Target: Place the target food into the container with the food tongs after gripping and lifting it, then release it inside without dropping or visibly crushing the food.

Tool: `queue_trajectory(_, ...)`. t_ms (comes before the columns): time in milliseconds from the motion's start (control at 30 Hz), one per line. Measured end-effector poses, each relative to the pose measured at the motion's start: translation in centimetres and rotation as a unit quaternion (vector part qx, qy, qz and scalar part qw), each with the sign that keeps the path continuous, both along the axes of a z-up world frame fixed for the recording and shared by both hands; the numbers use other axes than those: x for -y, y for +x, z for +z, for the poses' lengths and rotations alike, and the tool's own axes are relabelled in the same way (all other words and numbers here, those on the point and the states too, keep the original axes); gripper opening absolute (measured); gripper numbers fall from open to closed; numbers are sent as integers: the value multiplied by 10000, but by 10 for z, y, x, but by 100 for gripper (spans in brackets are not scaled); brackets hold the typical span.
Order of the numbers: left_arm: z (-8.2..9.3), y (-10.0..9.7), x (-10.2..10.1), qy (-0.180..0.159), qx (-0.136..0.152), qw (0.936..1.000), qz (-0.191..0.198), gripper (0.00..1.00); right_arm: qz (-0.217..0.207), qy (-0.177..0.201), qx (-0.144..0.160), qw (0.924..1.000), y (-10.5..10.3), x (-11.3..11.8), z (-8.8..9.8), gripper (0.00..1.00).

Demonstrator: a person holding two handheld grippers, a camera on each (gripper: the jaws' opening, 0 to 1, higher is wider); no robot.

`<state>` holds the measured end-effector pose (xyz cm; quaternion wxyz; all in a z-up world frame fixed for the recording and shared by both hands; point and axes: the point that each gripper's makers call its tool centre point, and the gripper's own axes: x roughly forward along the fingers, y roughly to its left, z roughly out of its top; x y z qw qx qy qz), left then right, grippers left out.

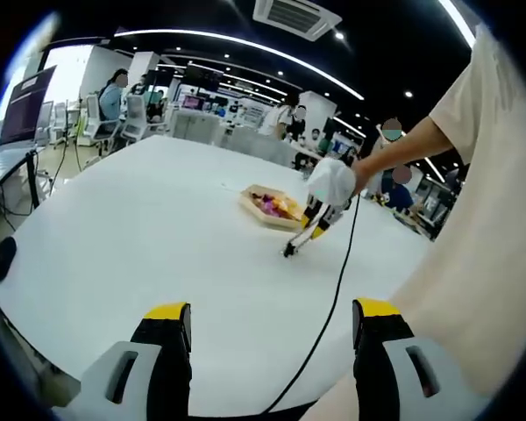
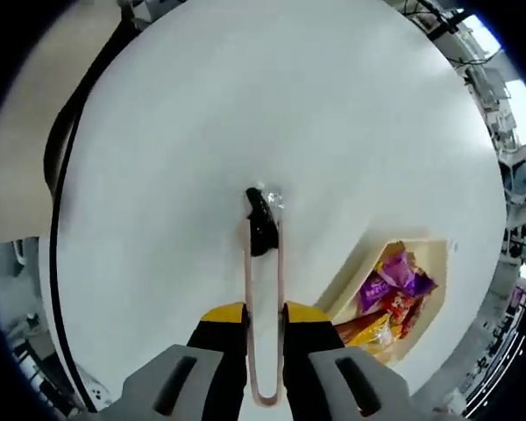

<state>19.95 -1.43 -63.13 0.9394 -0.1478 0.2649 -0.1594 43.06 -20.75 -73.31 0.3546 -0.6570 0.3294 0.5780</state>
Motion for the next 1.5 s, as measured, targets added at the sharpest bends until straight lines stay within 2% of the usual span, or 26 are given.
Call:
queue_trajectory(333, 2, 2, 6, 7, 56, 9999, -105, 74, -141, 283, 171, 9994, 3, -3, 20, 13)
queue_trajectory(600, 7, 5, 7, 41, 129, 9997, -196, 74, -422, 559, 345, 9969, 17, -9, 35, 13)
queue_trajectory(900, 13, 11, 6, 116, 217, 9991, -350, 74, -749, 897, 688, 9908, 42, -14, 64, 13)
queue_trajectory(1167, 21, 15, 6, 170, 325, 9985, -406, 74, -945, 999, 883, 9866, 61, -10, 77, 13)
queue_trajectory(1500, 23, 16, 4, 194, 345, 9983, -422, 74, -1416, 1161, 1181, 9760, 101, 2, 98, 13)
